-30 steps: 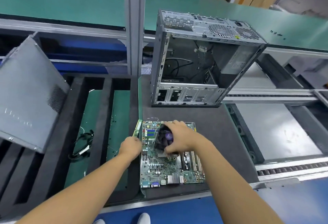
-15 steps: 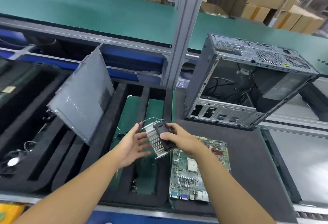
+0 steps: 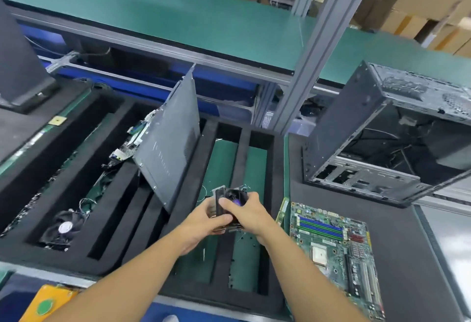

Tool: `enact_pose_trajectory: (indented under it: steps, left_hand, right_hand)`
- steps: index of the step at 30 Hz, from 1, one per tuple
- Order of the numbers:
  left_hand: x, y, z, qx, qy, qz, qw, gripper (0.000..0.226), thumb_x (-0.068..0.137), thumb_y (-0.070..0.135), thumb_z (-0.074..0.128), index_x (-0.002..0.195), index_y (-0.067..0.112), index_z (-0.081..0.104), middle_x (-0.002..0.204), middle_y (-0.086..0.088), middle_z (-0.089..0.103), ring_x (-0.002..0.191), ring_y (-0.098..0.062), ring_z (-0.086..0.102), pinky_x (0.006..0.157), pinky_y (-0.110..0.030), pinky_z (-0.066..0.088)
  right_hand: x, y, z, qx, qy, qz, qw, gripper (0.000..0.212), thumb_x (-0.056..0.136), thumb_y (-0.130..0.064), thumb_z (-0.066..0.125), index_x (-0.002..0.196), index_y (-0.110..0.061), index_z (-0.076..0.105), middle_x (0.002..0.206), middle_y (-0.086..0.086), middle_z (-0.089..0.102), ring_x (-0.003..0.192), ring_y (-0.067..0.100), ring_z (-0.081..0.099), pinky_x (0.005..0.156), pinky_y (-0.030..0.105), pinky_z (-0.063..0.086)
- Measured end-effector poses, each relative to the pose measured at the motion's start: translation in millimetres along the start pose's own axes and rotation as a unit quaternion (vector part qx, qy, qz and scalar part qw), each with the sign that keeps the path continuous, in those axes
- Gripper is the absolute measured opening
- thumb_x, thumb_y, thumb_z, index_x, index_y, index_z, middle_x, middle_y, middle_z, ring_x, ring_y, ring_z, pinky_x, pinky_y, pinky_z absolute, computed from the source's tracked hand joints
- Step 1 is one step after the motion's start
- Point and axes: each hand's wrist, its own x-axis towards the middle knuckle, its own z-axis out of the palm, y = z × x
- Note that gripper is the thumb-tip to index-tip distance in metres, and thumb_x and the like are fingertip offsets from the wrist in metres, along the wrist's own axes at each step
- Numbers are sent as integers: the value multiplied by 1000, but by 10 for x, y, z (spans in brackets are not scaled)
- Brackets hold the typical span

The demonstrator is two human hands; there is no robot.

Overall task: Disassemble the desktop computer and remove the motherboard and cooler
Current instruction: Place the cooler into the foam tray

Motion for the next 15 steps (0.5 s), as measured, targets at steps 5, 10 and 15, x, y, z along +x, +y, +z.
enact_pose_trajectory:
  steps: [5, 10, 15]
  left_hand:
    - [122, 77, -222, 31, -13, 3, 999, 67, 64, 32, 83, 125, 26, 57, 119, 1, 69, 109, -18, 67, 87, -34, 54]
    - [232, 344, -340, 136, -78, 5, 988, 62, 65, 42, 85, 121, 41, 57, 115, 18, 70, 112, -2, 63, 94, -16, 48]
    - [433, 241, -459, 607, -20, 93, 789, 68, 89, 41, 67, 148, 23, 37, 145, 4, 44, 133, -15, 44, 111, -35, 37]
  right_hand:
    - [77, -86, 100, 19, -14, -13, 1000, 80, 75, -54, 78, 129, -31, 23, 107, -21, 54, 90, -9, 53, 59, 9, 41]
    - [259, -150, 147, 66, 72, 4, 995, 84, 67, -53, 75, 132, -21, 32, 110, -5, 62, 95, 12, 65, 80, 36, 58]
    - [439, -239, -65, 168, 126, 31, 977, 85, 64, -55, 75, 129, -23, 31, 109, 1, 63, 96, 20, 68, 85, 47, 60]
